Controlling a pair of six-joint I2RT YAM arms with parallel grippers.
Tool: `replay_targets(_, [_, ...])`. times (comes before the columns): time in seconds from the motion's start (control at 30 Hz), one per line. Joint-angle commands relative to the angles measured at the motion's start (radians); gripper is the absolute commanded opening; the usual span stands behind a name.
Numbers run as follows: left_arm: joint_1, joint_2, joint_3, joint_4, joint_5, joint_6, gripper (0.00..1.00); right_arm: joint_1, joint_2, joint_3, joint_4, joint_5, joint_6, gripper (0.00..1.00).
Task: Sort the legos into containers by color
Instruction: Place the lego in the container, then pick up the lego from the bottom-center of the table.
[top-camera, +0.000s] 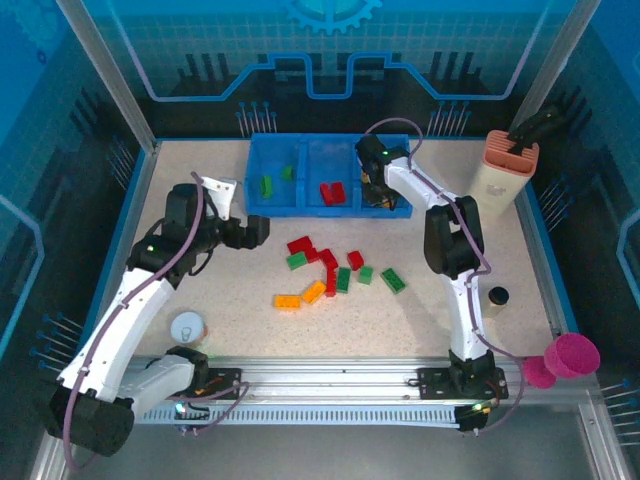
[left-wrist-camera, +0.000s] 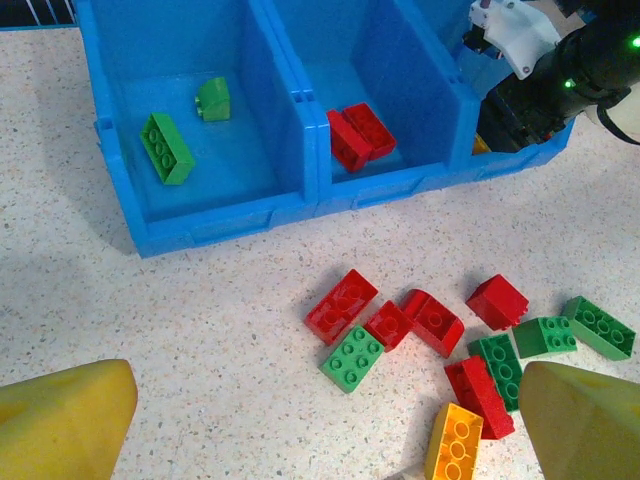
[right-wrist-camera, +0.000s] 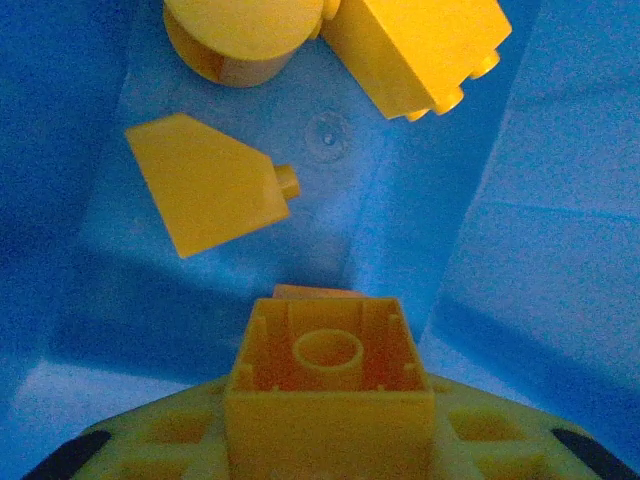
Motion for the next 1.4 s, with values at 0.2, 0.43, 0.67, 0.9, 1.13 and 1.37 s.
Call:
replay_targets(0.2, [0.013,0.018,0.044,-0.006,-0.018,0.022,0.99,0.0,-0.121,-0.091,0.058,-0.03,-0.027,0.5])
replay_targets(0.43, [0.025,0.019,0.031,0.0,-0.026,0.029,0.99,0.05,-0.336,-0.248,0.141,-0.054,-0.062,0.57])
replay_targets(0.67, [0.027,0.005,0.028,-0.006,-0.024,0.031,0.99,0.125,-0.528,-0.419,0.191,-0.361,-0.12,0.56])
replay_targets(0.9, [0.028,-0.023,0.004,-0.004,-0.026,0.025,0.99,0.309,-0.53,-0.487,0.068,-0.422,0.143,0.55])
replay_targets(1.13, [0.03,-0.034,0.002,-0.018,-0.017,0.041,0.99,0.519,-0.535,-0.595,0.265,-0.55,-0.123,0.57])
replay_targets(1.37, [0.032,-0.077,-0.03,-0.023,-0.021,0.053,0.99,0.606,-0.475,-0.639,0.387,-0.62,-0.325,0.59])
